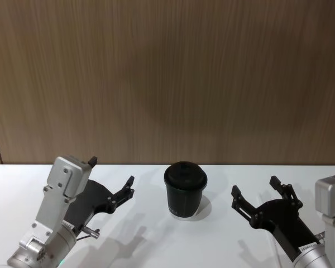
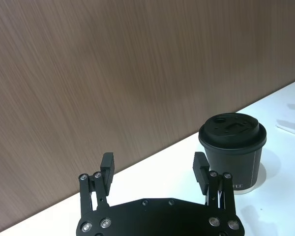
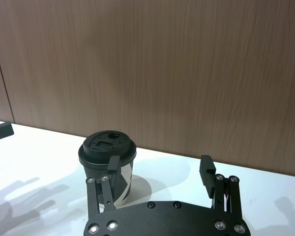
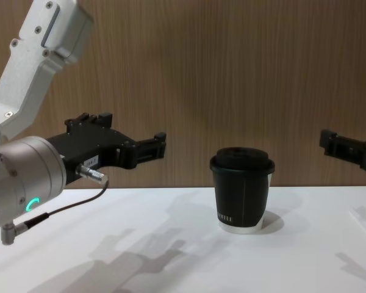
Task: Pick up the straw with one hand, pass it to the other hand, and insert it into the cup.
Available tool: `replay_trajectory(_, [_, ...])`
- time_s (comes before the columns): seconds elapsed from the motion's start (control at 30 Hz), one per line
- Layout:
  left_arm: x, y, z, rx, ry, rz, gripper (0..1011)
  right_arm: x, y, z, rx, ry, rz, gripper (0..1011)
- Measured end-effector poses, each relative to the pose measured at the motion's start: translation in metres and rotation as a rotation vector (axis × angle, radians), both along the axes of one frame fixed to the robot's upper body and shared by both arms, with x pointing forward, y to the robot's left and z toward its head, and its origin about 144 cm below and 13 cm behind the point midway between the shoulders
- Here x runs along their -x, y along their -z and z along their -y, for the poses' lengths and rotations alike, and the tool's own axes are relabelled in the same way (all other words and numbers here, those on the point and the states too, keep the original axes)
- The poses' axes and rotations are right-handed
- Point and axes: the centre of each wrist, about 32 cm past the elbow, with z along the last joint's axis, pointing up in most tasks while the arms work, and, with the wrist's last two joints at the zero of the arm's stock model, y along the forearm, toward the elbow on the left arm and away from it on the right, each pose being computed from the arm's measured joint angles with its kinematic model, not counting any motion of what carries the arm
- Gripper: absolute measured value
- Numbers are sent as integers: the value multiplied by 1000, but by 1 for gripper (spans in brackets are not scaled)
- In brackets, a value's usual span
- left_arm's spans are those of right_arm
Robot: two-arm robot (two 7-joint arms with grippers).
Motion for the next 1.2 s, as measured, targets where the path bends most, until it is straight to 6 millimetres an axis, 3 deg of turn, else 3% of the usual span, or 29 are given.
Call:
replay_trajectory(0.7, [0,0,0,0,0,0,1004,0,0,1,1,2,0,1001])
replay_trajectory(1.2, [0,0,0,0,0,0,1003,1,1,16,45,48,-69,1001])
